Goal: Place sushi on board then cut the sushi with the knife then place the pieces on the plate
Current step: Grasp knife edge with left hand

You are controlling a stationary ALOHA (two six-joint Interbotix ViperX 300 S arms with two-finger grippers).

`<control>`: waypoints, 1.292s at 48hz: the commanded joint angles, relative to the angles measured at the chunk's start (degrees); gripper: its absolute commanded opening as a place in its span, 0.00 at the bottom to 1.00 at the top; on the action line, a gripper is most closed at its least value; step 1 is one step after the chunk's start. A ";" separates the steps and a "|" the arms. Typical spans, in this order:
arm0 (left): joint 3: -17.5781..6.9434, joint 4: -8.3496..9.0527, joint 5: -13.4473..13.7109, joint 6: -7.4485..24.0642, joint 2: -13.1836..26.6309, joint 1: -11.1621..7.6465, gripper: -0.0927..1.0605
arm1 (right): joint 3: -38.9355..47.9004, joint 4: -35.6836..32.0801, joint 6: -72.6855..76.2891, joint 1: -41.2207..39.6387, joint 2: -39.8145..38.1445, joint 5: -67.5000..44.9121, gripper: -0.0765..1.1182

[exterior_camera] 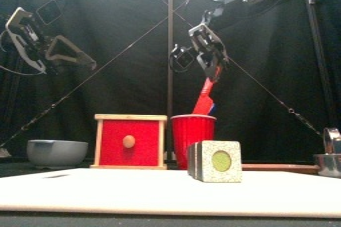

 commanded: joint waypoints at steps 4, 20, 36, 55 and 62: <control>-1.05 -0.09 -0.26 0.09 0.09 0.09 0.06 | 0.35 -4.13 -0.26 1.32 -8.70 -1.93 0.30; -2.99 0.00 -0.35 0.26 -1.05 0.09 0.07 | 14.68 -12.48 -0.26 12.04 -22.94 -21.62 0.30; -5.19 -0.09 -0.53 0.00 -2.11 0.00 0.16 | 36.47 -17.14 -0.35 21.18 -33.66 -50.36 0.30; -7.47 -0.09 2.29 -0.26 -0.79 -2.55 0.63 | 54.40 -21.80 -0.35 29.27 -35.77 -77.43 0.30; -11.43 -0.97 6.24 -0.09 2.55 -6.06 0.77 | 56.43 -22.76 -0.35 30.06 -35.68 -79.98 0.30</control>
